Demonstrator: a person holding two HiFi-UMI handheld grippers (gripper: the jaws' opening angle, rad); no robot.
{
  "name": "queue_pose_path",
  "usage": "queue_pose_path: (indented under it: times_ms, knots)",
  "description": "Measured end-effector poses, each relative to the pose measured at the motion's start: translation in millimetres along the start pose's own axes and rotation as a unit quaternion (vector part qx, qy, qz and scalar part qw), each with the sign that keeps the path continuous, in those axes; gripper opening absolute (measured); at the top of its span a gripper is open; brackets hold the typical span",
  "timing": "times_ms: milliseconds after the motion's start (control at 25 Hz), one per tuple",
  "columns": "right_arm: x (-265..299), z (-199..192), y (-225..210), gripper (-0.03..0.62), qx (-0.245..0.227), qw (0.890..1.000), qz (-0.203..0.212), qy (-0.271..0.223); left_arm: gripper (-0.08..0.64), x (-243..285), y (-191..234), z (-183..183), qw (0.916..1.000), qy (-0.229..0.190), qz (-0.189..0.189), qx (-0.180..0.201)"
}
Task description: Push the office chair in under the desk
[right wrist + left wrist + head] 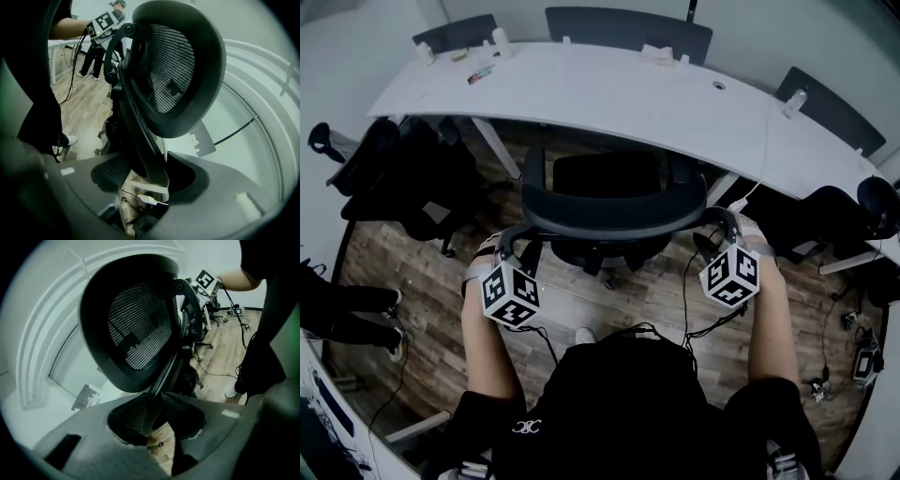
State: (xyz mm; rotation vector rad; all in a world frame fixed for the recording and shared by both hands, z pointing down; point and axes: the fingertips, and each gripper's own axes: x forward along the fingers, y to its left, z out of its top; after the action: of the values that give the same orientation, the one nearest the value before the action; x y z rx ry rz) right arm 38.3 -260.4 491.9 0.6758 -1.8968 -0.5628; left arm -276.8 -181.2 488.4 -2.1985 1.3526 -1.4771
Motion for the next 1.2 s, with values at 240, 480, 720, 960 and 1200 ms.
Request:
queue_pose_path:
  times_ms: [240, 480, 720, 960, 1200]
  knots:
    - [10.7, 4.7, -1.2, 0.213, -0.025, 0.999, -0.016, 0.013, 0.159, 2.0, 8.2, -1.7, 1.0000, 0.000, 0.003, -0.009]
    - [11.9, 4.5, -1.9, 0.210, -0.008, 1.000, 0.012, 0.017, 0.141, 4.2, 4.1, -3.2, 0.9998, 0.000, -0.007, -0.017]
    - [10.0, 0.7, -2.0, 0.215, 0.004, 1.000, 0.009, 0.009, 0.178, 9.9, -0.6, -3.4, 0.9999, 0.010, -0.013, -0.001]
    - [11.0, 2.2, -2.1, 0.218, 0.008, 1.000, 0.006, 0.009, 0.190, 14.5, 0.0, -4.9, 0.9996, 0.005, -0.027, -0.002]
    - [12.5, 2.4, -4.3, 0.218, 0.015, 1.000, 0.005, 0.014, 0.190, 18.1, 2.2, -3.6, 0.9991, -0.003, -0.042, -0.005]
